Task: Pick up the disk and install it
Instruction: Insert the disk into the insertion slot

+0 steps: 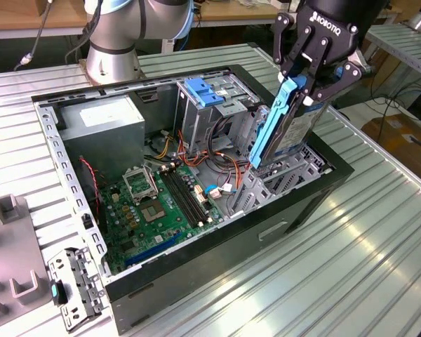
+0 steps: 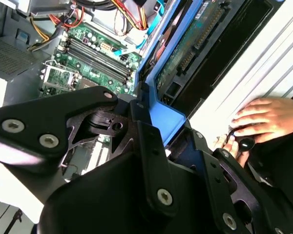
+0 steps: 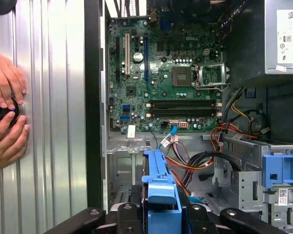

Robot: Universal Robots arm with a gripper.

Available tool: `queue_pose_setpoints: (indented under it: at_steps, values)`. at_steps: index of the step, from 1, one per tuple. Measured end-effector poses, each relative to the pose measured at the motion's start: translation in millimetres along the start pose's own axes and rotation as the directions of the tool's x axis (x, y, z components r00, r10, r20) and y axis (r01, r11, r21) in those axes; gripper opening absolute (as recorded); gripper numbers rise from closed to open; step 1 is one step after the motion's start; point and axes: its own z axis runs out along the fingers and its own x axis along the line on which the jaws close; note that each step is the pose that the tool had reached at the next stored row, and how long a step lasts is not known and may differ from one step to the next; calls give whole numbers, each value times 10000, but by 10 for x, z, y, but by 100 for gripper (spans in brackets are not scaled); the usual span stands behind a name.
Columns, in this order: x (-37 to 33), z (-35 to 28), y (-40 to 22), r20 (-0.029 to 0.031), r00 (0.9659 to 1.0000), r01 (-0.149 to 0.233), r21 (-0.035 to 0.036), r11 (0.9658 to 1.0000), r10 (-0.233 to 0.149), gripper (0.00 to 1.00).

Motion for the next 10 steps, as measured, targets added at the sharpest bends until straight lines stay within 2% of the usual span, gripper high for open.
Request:
queue_pose_setpoints:
  at_steps: [2,4,7,10]
  values:
    - [-1,25,-25,-2,10000,0,-2,10000,0,37]
    - [17,53,-26,-2,10000,-1,-2,10000,1,37]
    - [79,104,-27,1,10000,-1,-1,10000,1,37]
    - [79,134,-31,-3,10000,0,-2,10000,0,37]
